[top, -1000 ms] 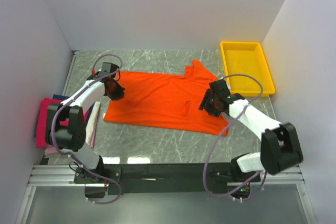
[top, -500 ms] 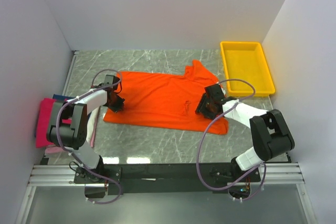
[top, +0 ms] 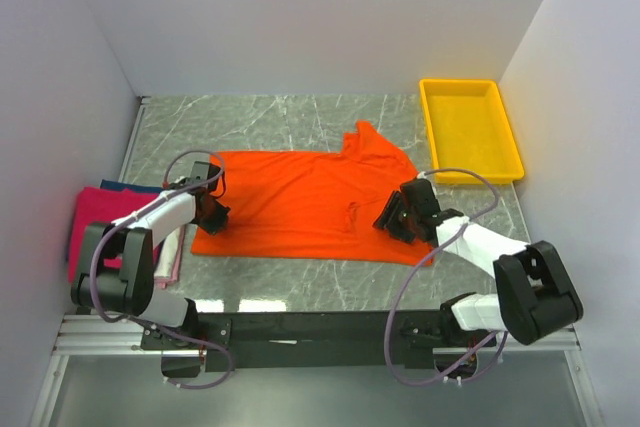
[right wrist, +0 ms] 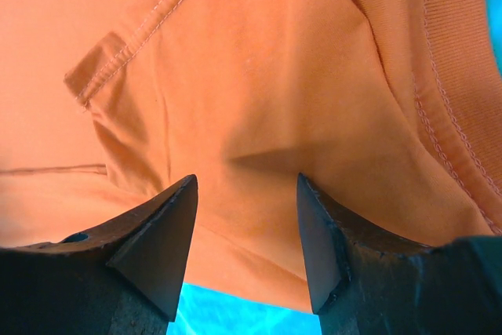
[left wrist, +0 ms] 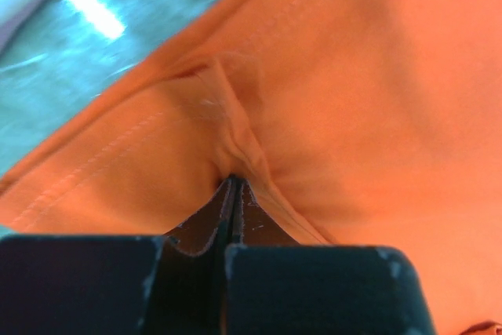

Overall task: Fold and stack the t-shirts
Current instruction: Fold the tshirt

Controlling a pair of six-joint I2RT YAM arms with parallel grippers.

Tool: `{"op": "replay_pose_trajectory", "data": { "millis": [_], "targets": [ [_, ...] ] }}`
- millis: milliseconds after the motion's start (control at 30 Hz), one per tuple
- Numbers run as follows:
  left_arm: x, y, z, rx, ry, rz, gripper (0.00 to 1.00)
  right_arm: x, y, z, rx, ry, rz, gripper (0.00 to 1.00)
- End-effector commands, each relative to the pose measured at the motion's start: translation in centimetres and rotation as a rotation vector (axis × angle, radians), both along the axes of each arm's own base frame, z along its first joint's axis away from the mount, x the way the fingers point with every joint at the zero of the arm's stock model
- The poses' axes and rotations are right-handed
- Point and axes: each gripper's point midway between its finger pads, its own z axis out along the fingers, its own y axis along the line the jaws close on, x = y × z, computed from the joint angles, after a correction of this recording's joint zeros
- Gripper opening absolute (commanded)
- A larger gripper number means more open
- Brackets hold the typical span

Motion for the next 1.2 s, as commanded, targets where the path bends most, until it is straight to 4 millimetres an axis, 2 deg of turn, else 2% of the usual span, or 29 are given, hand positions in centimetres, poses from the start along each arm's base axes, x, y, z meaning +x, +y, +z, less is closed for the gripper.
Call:
{"op": "replay_pose_trajectory", "data": {
  "millis": [0,67,167,200,233,267,333,367,467,633,800,867,900,1067,1167],
  "targets": [
    [-1.7,1.1,0.3,0.047,0.029,0.007,0.02,-6.2,-2.1,-2.9,-0.081,0.207,0.011,0.61],
    [-1.1,0.9,0.9,0.046,0.005,-0.017,0.03,-6.2,-2.4,-2.5,-0.091,0.196,0.011,0.62],
    [0.5,0.7,2.3,0.050,-0.034,-0.049,0.08,-4.5,-2.4,-0.7,-0.113,0.146,0.014,0.62],
    [1.0,0.8,2.8,0.056,-0.045,-0.051,0.09,-3.1,-1.9,0.7,-0.107,0.108,0.017,0.62],
    [1.9,0.8,3.9,0.061,-0.071,-0.050,0.12,-2.6,-1.7,1.5,-0.104,0.091,0.022,0.62],
    [1.8,1.4,4.3,0.090,-0.064,-0.036,0.13,-1.1,-1.6,3.0,-0.113,0.042,0.016,0.62],
    [2.4,1.7,5.2,0.108,-0.079,-0.018,0.14,-0.2,-1.6,4.3,-0.134,0.015,0.022,0.62],
    [2.5,2.2,5.3,0.128,-0.074,-0.004,0.14,0.9,-1.4,5.6,-0.142,-0.021,0.016,0.62],
    [2.4,2.5,5.0,0.126,-0.050,0.007,0.13,1.8,-0.4,6.4,-0.146,-0.027,0.049,0.61],
    [2.1,2.0,4.3,0.098,-0.048,0.000,0.11,1.9,2.4,6.3,-0.142,-0.018,0.120,0.60],
    [1.8,2.0,3.7,0.100,-0.031,-0.005,0.08,1.0,6.1,5.2,-0.162,0.007,0.223,0.56],
    [1.8,2.0,3.3,0.100,-0.023,-0.004,0.08,1.4,6.9,4.5,-0.216,0.017,0.240,0.56],
    [1.7,2.0,3.1,0.099,-0.018,-0.003,0.08,1.0,7.3,4.1,-0.244,0.031,0.261,0.56],
    [1.8,2.1,2.7,0.096,-0.015,-0.008,0.08,2.1,6.6,2.6,-0.401,0.028,0.210,0.56],
    [1.7,2.3,2.6,0.099,-0.012,-0.009,0.08,2.3,6.8,2.3,-0.412,0.026,0.193,0.55]
  ]
}}
